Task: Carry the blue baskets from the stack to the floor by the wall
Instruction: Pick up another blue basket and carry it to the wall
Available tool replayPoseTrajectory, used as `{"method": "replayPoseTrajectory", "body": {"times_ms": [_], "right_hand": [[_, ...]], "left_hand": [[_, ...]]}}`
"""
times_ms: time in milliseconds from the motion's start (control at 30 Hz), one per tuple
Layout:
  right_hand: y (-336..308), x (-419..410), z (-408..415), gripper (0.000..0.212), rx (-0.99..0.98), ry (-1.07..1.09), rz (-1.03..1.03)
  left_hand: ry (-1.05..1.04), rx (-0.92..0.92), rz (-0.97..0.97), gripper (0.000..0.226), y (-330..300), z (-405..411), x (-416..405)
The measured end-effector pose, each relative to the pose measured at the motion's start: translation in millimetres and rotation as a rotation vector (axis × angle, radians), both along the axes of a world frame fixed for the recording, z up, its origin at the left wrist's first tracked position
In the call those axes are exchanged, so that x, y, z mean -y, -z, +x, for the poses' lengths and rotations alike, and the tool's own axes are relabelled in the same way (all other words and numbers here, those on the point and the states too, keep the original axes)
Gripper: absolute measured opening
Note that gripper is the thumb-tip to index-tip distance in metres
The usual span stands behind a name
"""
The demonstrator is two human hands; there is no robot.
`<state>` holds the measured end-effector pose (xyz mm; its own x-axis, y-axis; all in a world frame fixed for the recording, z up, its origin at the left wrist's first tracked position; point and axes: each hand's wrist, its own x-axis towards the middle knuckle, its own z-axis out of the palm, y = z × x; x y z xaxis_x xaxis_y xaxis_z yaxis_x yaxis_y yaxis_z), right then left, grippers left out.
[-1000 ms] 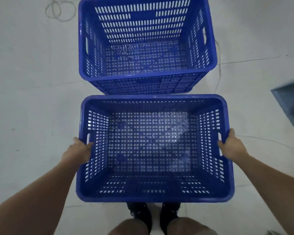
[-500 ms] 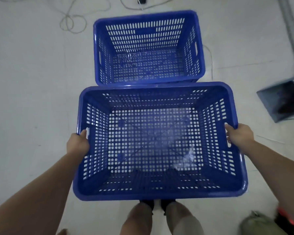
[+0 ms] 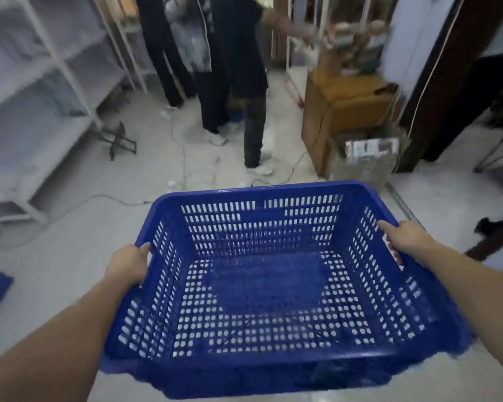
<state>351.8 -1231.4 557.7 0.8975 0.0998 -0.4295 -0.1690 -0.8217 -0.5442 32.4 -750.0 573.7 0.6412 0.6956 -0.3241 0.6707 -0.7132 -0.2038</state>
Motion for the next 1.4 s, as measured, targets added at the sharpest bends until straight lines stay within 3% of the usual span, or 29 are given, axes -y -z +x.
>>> {"method": "replayPoseTrajectory", "body": {"times_ms": [200, 400, 667, 900, 1200, 1400], "right_hand": [[-162.2, -36.2, 23.6, 0.069, 0.141, -0.098, -0.001], [-238.6, -110.5, 30.3, 0.057, 0.252, -0.200, 0.073], [-241.5, -273.1, 20.2, 0.049, 0.257, -0.347, 0.103], [-229.7, -425.4, -8.8, 0.043, 0.234, -0.426, 0.166], [-228.5, -637.5, -41.1, 0.042, 0.165, -0.648, 0.220], [-221.6, -794.8, -67.7, 0.041, 0.125, -0.812, 0.296]], "left_hand": [[0.065, 0.001, 0.196, 0.064, -159.2, 7.1, -11.4], [-0.036, 0.032, 0.332, 0.063, -224.3, -33.7, -38.8], [-0.263, 0.177, 0.317, 0.039, -221.7, -119.7, -120.2], [-0.514, 0.465, 0.244, 0.035, -227.8, -191.9, -202.3], [-0.781, 0.436, 0.258, 0.031, -215.2, -268.9, -313.3], [-1.033, 0.495, 0.273, 0.043, -196.5, -323.5, -376.0]]}}
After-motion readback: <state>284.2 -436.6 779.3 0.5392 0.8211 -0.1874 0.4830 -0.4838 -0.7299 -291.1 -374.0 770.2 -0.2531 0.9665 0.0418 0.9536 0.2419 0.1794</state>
